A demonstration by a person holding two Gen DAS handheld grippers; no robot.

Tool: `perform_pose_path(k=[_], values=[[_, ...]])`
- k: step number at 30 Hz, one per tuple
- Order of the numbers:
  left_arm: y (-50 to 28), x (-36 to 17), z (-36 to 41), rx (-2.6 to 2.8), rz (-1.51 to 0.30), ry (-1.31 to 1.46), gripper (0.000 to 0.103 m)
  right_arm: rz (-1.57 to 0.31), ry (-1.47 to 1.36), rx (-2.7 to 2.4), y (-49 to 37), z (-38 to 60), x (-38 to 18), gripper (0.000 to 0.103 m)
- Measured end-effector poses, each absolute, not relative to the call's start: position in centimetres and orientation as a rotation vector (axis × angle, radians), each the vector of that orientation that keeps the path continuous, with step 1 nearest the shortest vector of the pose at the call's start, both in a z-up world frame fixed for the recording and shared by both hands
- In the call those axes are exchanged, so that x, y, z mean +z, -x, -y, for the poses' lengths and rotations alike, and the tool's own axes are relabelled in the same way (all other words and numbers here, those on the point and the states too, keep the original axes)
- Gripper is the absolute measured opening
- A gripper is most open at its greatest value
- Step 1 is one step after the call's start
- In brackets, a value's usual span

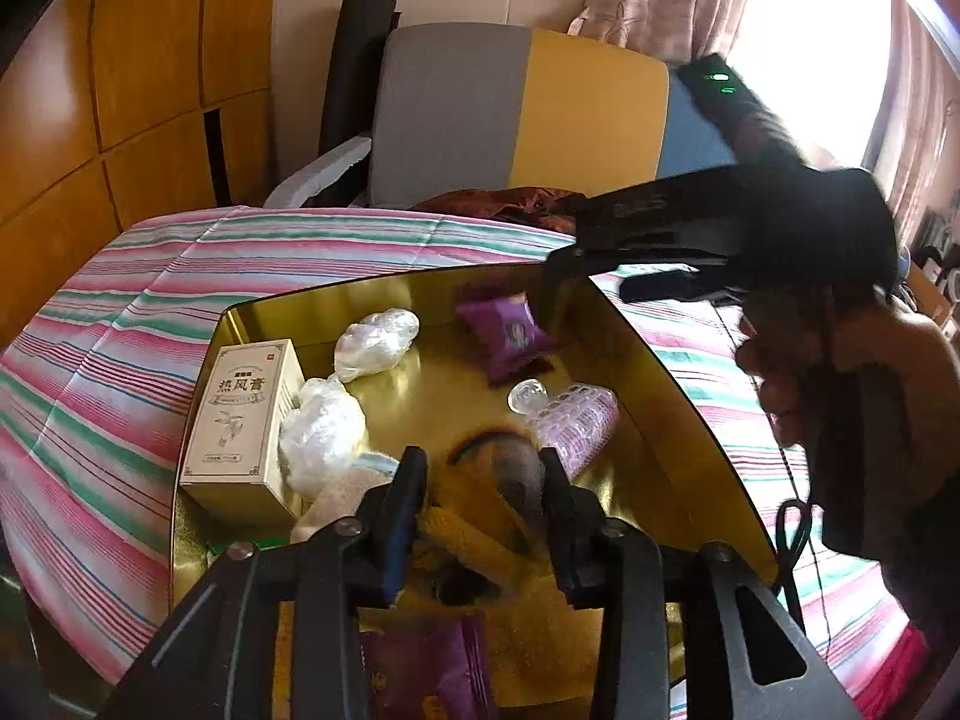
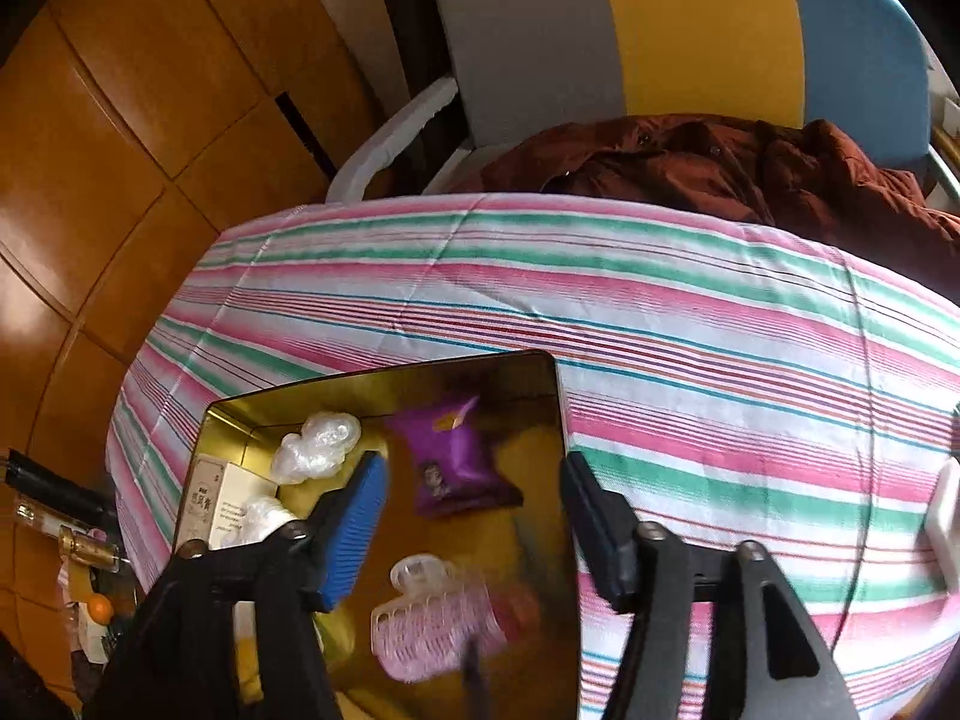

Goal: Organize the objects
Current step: 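Open both tools to drop the sock and sachet into the box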

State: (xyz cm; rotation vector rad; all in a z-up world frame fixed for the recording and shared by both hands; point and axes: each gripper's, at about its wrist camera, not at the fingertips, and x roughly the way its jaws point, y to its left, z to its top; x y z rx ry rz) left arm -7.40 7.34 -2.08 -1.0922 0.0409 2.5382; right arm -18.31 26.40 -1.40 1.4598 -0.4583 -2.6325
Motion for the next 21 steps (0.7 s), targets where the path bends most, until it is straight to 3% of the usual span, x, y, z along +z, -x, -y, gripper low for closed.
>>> perform_pose_path(k=[3, 7, 21], values=[[7.2, -1.7, -7.4, 2.549, -0.044, 1.075, 0.041, 0.455, -1.429, -2.664, 16.8, -26.8, -0.7, 0.071], [6.8, -1.1, -7.3, 2.570, -0.033, 1.045, 0.057, 0.426, -1.419, -2.706, 14.8, -27.1, -0.3, 0.071], [4.5, 1.3, -7.4, 2.580, -0.031, 0.950, 0.070, 0.351, -1.403, -2.856, 6.7, -28.0, 0.1, 0.076]])
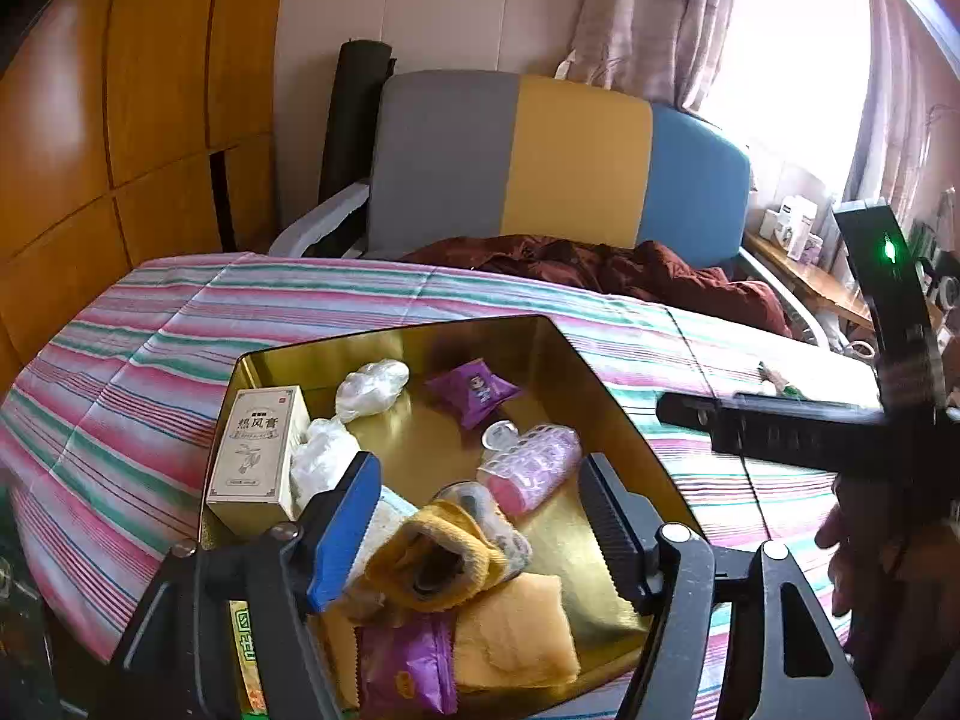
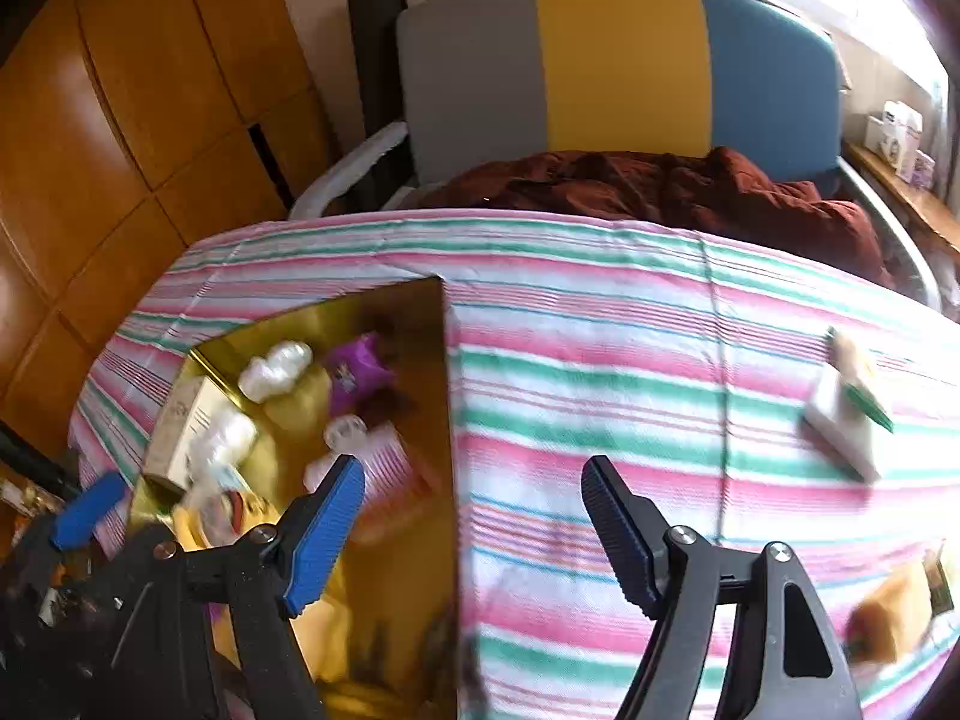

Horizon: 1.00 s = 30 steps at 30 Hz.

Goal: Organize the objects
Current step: 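Open both tools to drop the sock and sachet into the box, then move both tools back from the gold box to the remaining items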

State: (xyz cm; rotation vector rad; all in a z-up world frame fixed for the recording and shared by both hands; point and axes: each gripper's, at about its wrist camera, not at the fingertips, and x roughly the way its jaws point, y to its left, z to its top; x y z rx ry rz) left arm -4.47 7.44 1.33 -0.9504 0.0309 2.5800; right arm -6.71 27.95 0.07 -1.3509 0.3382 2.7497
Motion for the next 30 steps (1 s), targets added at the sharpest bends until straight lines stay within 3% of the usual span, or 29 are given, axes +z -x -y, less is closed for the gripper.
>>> perform_pose_path(k=[15, 30], values=[[1.7, 2.1, -10.2, 2.492, -0.096, 0.909, 0.072, -0.336, 1.331, 2.633, 0.1, -33.8, 0.2, 0.076], [-0.1, 1.6, -14.2, 2.387, -0.218, 0.909, 0.072, -0.535, 1.128, 2.367, -6.1, -48.6, 1.7, 0.076]])
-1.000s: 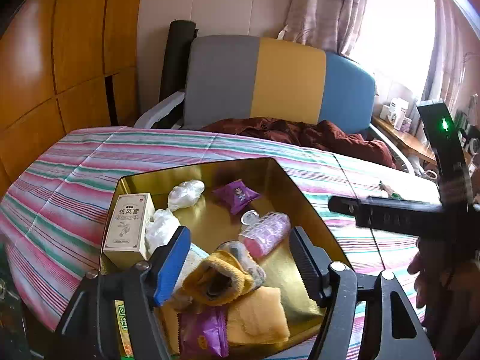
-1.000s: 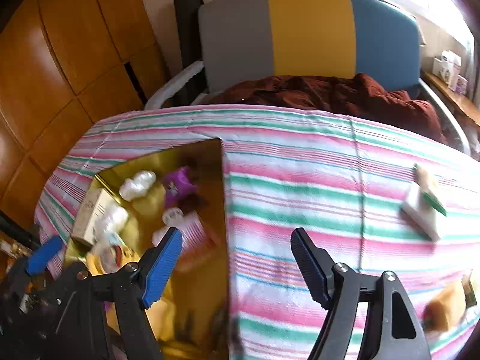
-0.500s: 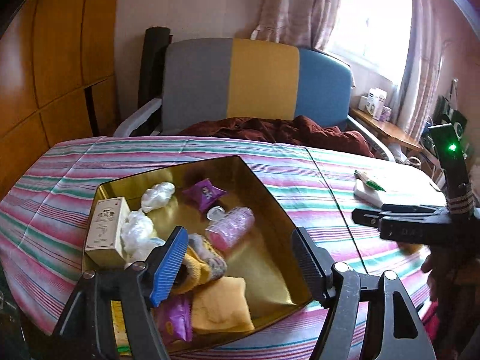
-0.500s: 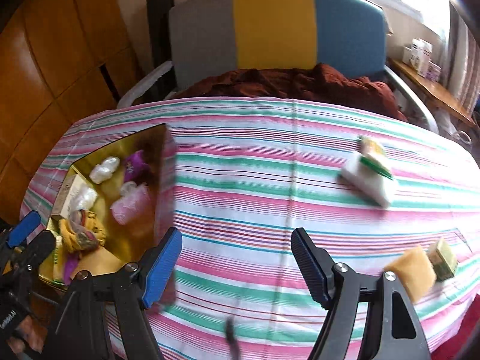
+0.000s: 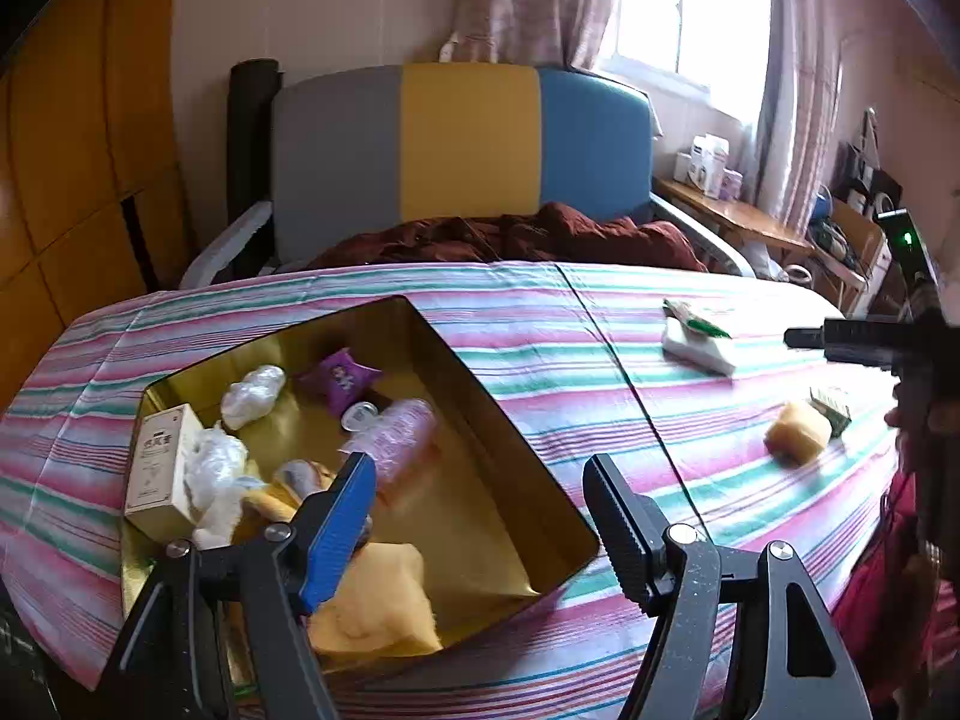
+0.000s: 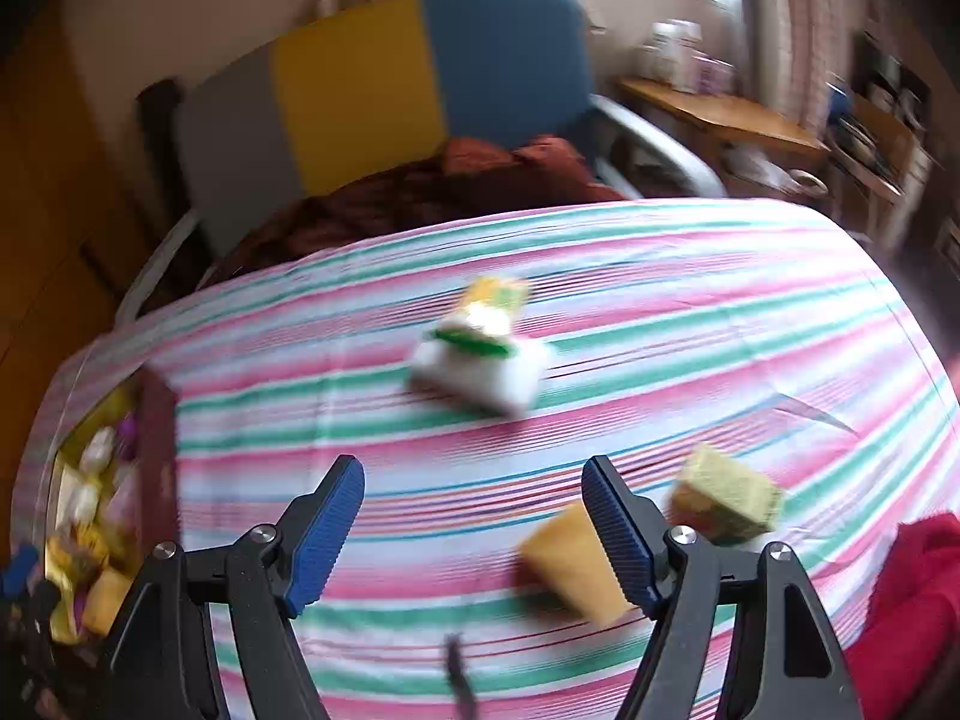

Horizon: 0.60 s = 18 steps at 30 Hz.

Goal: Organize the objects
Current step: 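Move both tools back from the gold box to the remaining items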

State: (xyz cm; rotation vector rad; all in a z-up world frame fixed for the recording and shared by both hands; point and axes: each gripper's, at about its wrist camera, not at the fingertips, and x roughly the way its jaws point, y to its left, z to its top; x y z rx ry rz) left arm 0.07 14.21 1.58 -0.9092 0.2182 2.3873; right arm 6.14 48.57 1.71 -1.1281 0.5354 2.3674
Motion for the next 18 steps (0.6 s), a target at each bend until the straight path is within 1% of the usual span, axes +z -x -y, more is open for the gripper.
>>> perform_pose_path(k=[3, 5, 7, 10, 12, 15, 18], values=[[-0.3, 1.3, -15.1, 2.370, -0.241, 0.914, 0.074, -0.590, 1.074, 2.302, -7.4, -51.6, 1.4, 0.077], [-0.5, 1.1, -15.6, 2.358, -0.254, 0.917, 0.076, -0.612, 1.039, 2.269, -8.1, -53.0, 0.9, 0.079], [-0.6, 0.9, -16.1, 2.343, -0.271, 0.923, 0.076, -0.687, 1.012, 2.240, -8.9, -54.3, 0.2, 0.081], [-0.8, 0.4, -17.1, 2.319, -0.292, 0.935, 0.077, -0.887, 0.974, 2.195, -10.2, -56.5, -1.3, 0.081], [-0.9, 0.1, -17.7, 2.298, -0.295, 0.948, 0.077, -0.959, 0.920, 2.182, -11.2, -57.3, -1.5, 0.082], [-1.2, -0.6, -18.8, 2.258, -0.310, 0.962, 0.078, -1.044, 0.868, 2.161, -12.2, -58.1, -1.7, 0.083], [-1.6, -1.1, -19.8, 2.219, -0.331, 0.971, 0.078, -1.077, 0.844, 2.161, -12.4, -58.3, -1.7, 0.083]])
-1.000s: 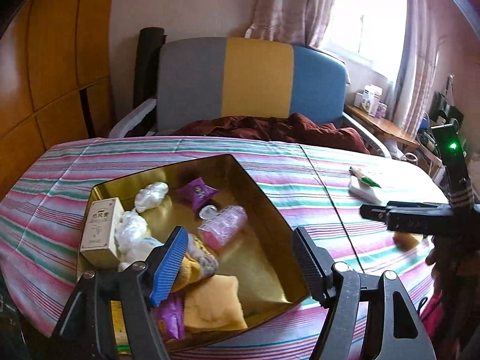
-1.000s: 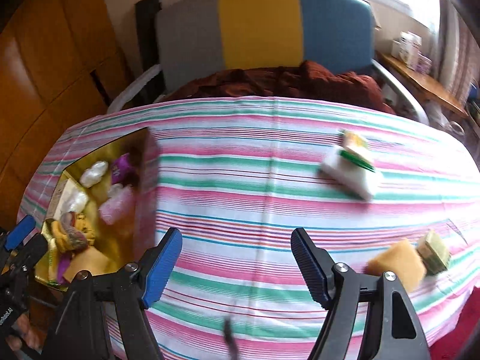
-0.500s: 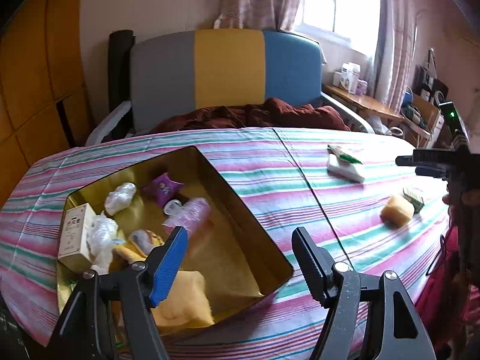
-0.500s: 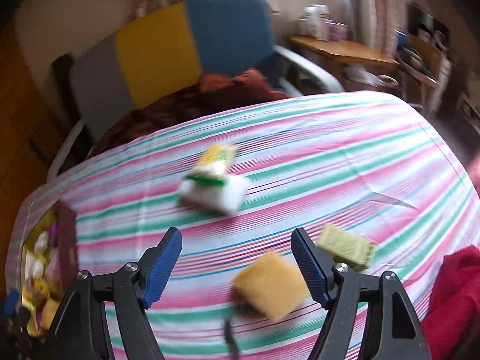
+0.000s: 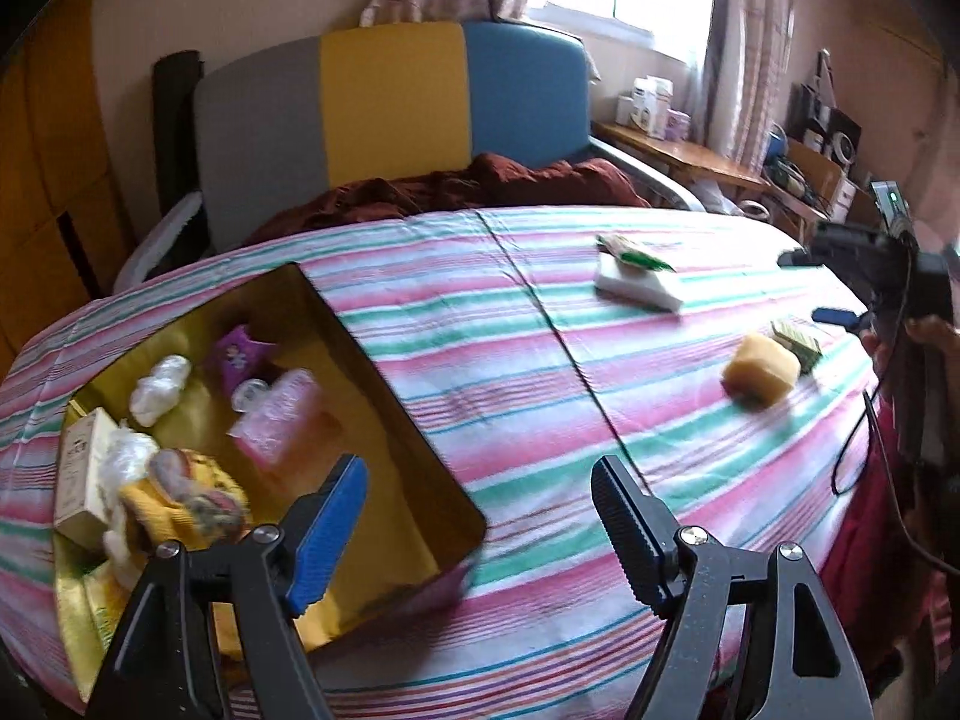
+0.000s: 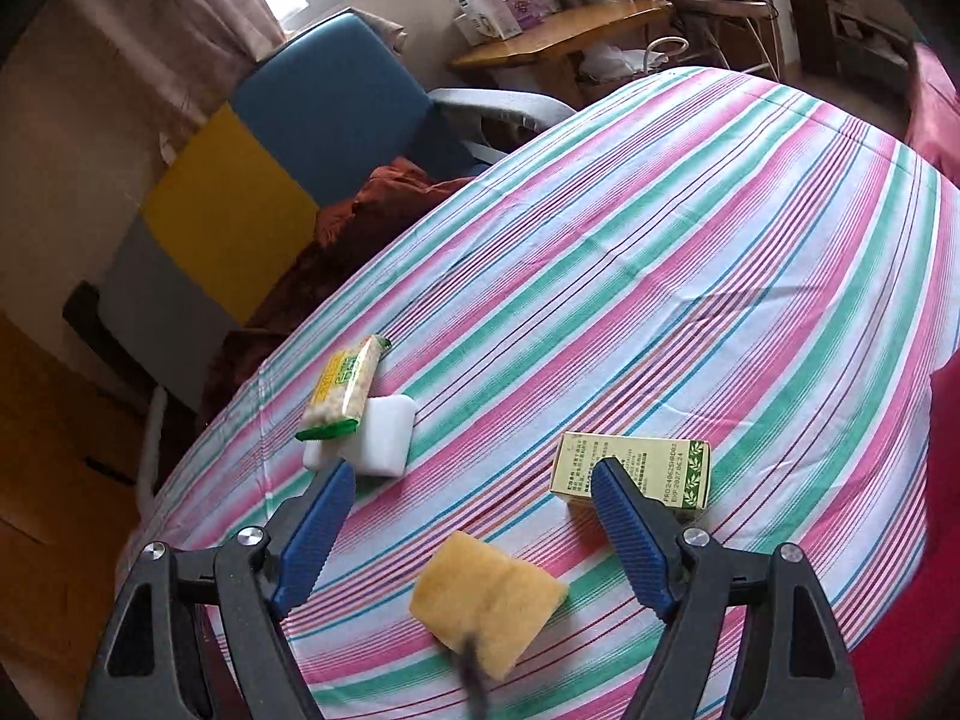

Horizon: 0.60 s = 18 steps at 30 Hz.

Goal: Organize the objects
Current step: 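Move both tools back from the gold box to the remaining items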

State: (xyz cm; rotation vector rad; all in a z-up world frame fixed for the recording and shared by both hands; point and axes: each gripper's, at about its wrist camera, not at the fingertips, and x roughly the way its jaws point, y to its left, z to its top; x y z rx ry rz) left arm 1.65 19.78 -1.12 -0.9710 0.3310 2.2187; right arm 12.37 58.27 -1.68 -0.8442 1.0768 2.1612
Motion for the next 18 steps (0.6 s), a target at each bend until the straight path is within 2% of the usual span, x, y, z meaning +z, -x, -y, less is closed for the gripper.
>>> perform_pose_path(k=[10, 18], values=[[-1.8, -2.1, -24.2, 2.106, -0.363, 0.985, 0.077, -1.149, 0.774, 2.139, -13.7, -59.0, -1.6, 0.083], [-1.5, -3.4, -29.5, 1.971, -0.376, 1.011, 0.077, -1.277, 0.678, 2.088, -15.2, -60.2, -2.1, 0.083]])
